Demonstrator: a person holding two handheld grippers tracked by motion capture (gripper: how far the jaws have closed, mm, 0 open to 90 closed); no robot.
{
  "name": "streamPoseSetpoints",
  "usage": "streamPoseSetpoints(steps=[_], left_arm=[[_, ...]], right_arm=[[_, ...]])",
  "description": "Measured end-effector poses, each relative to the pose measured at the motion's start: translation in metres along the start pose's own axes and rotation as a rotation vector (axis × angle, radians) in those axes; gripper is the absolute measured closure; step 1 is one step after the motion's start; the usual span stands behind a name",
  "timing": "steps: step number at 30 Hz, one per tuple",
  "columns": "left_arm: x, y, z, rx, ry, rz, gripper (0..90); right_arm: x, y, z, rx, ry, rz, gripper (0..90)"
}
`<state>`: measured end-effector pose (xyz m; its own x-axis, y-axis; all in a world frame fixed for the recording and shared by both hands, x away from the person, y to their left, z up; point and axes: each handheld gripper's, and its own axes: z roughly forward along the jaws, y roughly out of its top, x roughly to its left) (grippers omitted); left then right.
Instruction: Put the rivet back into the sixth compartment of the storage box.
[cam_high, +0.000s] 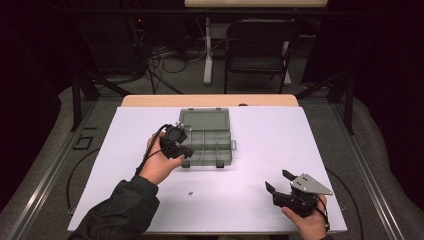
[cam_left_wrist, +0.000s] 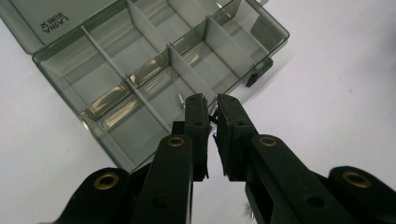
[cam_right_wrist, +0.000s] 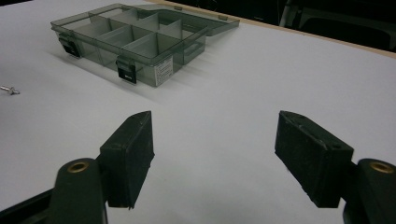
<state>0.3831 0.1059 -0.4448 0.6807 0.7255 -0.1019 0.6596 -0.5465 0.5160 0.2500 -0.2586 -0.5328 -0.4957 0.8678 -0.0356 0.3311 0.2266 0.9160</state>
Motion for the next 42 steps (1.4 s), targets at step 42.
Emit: streamPoseSetpoints(steps=[42], left_arm=[[0.016, 0.013, 0.053, 0.034, 0.012, -0.071, 83.3]], right_arm=[[0.000, 0.000, 0.000, -0.009, 0.006, 0.003, 27.8]])
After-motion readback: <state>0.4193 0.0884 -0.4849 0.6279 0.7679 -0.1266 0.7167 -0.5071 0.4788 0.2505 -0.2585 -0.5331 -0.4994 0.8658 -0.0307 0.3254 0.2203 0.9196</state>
